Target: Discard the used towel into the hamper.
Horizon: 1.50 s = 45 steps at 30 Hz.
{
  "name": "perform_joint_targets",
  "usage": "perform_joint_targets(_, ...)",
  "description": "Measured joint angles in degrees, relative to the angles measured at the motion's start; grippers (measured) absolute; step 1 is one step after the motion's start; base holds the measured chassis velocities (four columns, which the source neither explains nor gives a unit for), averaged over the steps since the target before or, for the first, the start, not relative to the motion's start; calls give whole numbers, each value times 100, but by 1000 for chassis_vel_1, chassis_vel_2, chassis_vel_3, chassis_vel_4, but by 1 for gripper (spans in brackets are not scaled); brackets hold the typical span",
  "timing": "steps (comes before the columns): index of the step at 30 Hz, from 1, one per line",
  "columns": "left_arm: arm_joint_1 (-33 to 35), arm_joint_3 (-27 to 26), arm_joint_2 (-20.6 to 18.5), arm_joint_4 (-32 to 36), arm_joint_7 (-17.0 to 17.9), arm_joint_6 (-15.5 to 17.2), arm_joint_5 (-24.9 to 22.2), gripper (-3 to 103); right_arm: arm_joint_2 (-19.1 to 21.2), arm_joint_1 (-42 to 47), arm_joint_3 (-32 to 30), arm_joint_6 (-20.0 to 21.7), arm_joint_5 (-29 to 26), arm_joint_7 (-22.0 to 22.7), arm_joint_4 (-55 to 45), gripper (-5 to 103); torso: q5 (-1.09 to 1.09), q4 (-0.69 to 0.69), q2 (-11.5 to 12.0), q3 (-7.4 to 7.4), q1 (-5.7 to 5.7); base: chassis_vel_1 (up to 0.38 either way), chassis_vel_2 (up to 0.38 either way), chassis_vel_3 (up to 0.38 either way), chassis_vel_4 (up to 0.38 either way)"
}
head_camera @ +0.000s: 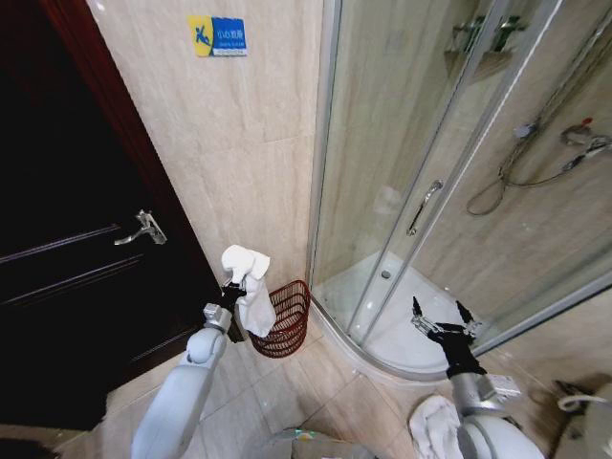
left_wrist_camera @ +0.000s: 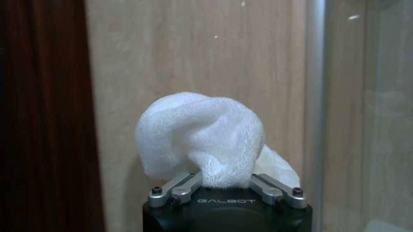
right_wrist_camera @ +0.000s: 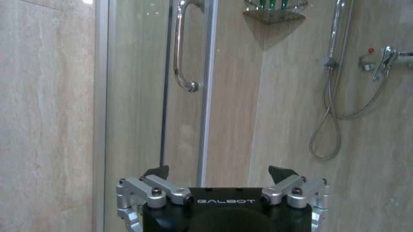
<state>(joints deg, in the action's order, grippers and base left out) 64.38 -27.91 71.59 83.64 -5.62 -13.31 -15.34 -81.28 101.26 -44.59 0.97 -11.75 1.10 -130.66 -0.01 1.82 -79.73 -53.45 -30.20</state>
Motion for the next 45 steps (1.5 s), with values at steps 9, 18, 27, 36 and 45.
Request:
perform_joint_targets(9, 188, -102, 19, 58, -6, 28, -368, 7, -8, -17, 61, 10, 16, -21, 6, 100, 0, 0, 0, 0, 0, 0, 0, 0, 0)
perform_joint_targets(18, 208, -83, 76, 93, -55, 85, -279, 7, 5, 11, 40, 11, 15, -29, 0, 100, 1, -1, 217, 113, 102, 0, 0, 0, 0)
perform_joint_targets(27, 383, -135, 121, 135, -104, 21, -253, 7, 15, -37, 87, 32, 34, -31, 2, 100, 1, 0, 537, 292, 245, 0, 0, 0, 0)
perform_joint_targets(36, 519, -204, 149, 197, -139, -64, -267, 7, 7, -52, 120, 34, 68, -38, 63, 100, 1, 0, 825, 449, 375, 0, 0, 0, 0)
perform_joint_targets(45, 551, -205, 177, 273, -143, -61, -253, 7, 2, -66, 110, 31, 68, -40, 75, 100, 1, 0, 1114, 607, 506, 0, 0, 0, 0)
